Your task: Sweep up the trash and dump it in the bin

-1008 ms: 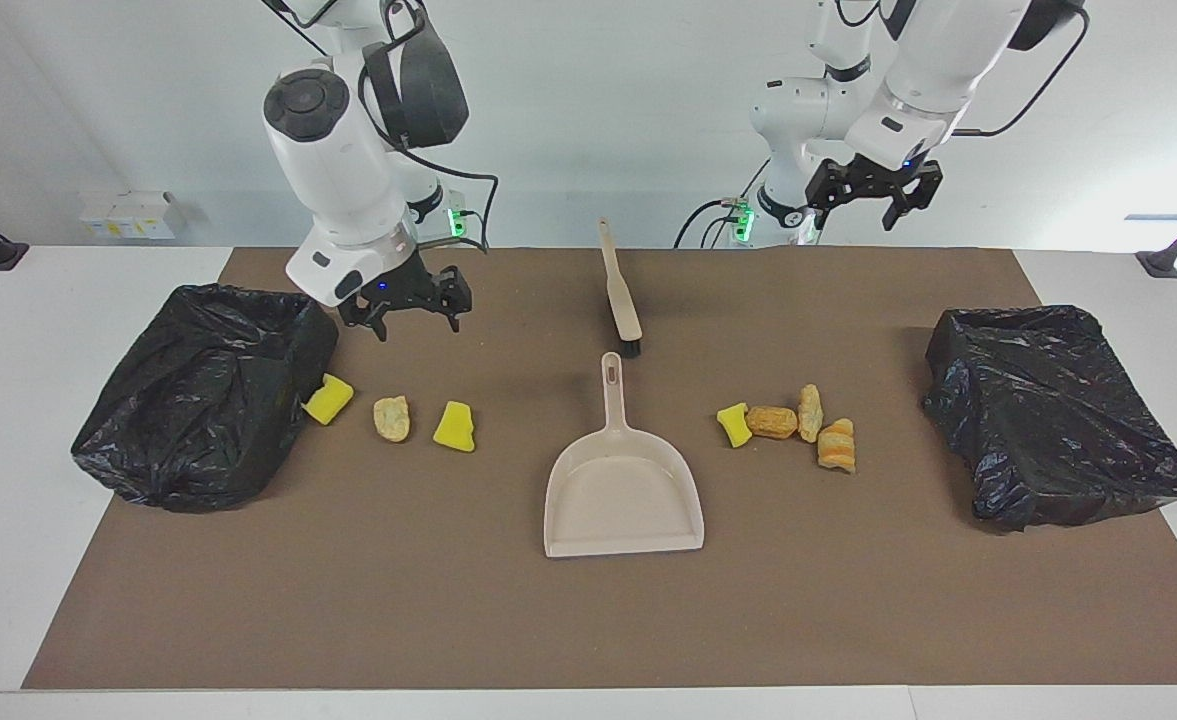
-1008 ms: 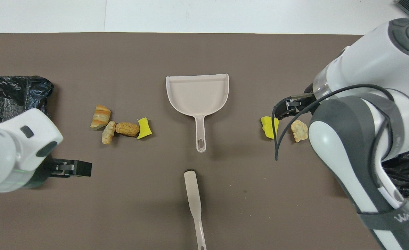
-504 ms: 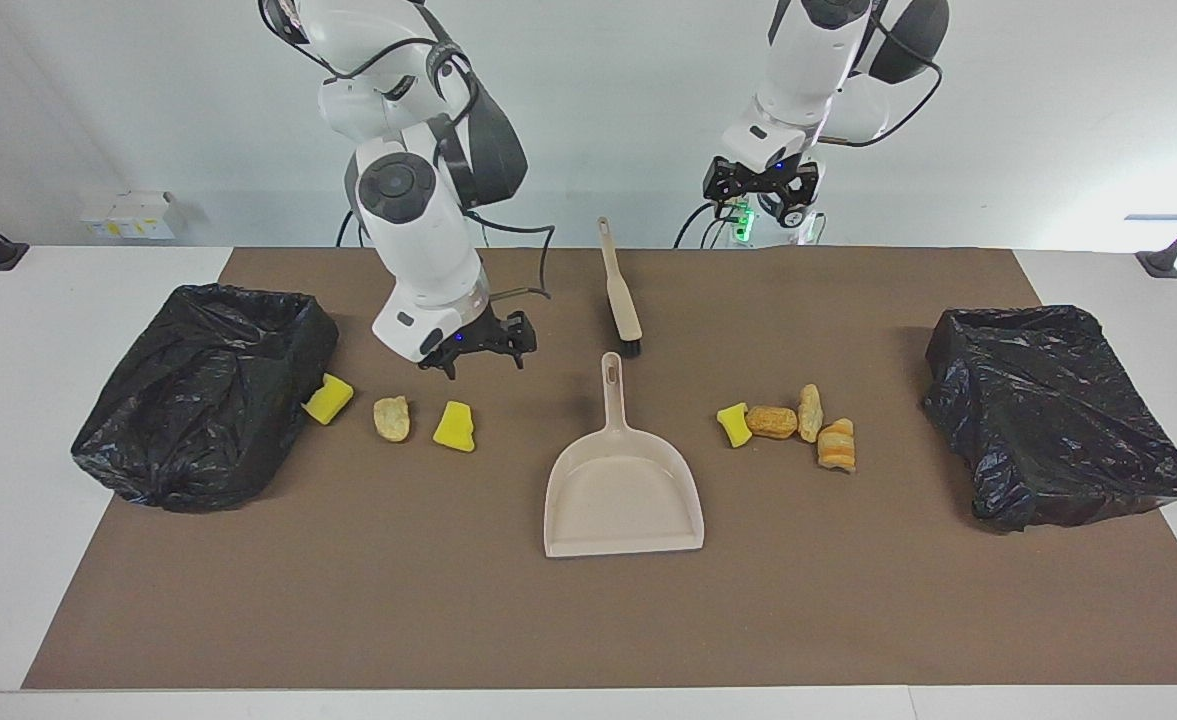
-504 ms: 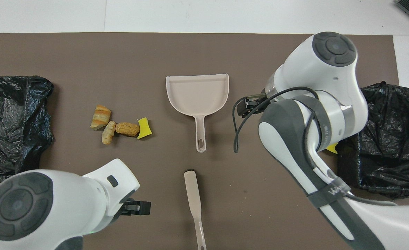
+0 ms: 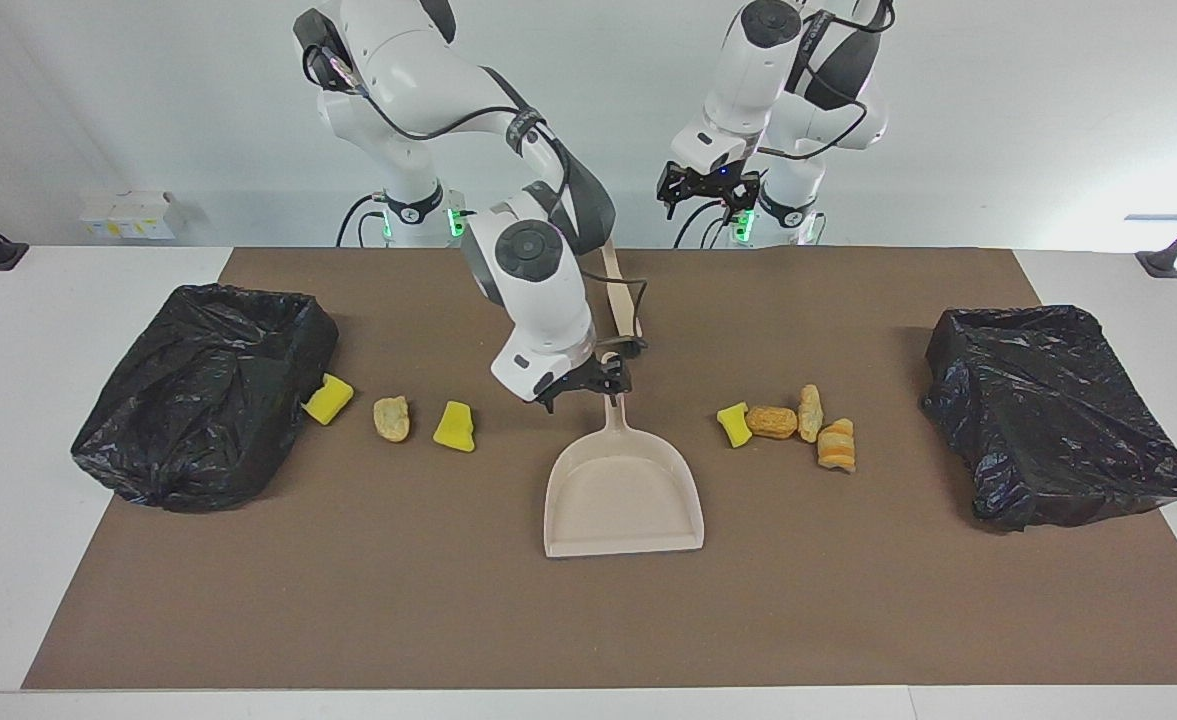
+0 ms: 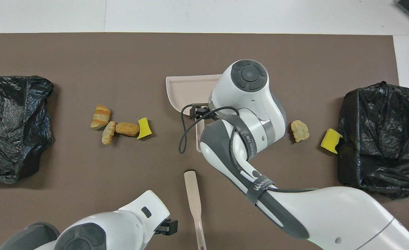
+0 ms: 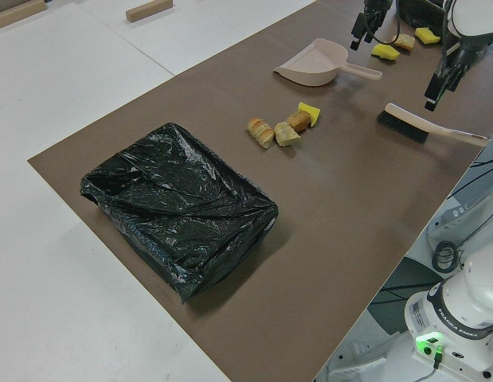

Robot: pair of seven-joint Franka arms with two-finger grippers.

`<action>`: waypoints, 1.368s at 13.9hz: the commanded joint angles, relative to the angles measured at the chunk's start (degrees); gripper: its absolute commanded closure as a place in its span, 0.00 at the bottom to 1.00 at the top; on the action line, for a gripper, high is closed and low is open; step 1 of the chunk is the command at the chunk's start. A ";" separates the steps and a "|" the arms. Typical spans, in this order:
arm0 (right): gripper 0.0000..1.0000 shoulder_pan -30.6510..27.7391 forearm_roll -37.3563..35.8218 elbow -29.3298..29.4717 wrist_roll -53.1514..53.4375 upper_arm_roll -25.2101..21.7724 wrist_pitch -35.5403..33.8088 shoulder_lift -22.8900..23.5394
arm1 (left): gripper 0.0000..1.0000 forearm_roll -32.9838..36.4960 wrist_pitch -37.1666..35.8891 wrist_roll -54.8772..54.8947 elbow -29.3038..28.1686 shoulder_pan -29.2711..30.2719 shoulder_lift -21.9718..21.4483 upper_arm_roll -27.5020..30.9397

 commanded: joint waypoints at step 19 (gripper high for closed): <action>1.00 3.69 -6.14 -3.54 3.17 0.39 0.32 -0.29 | 0.00 -0.56 27.36 -23.84 -5.49 -19.33 21.06 1.03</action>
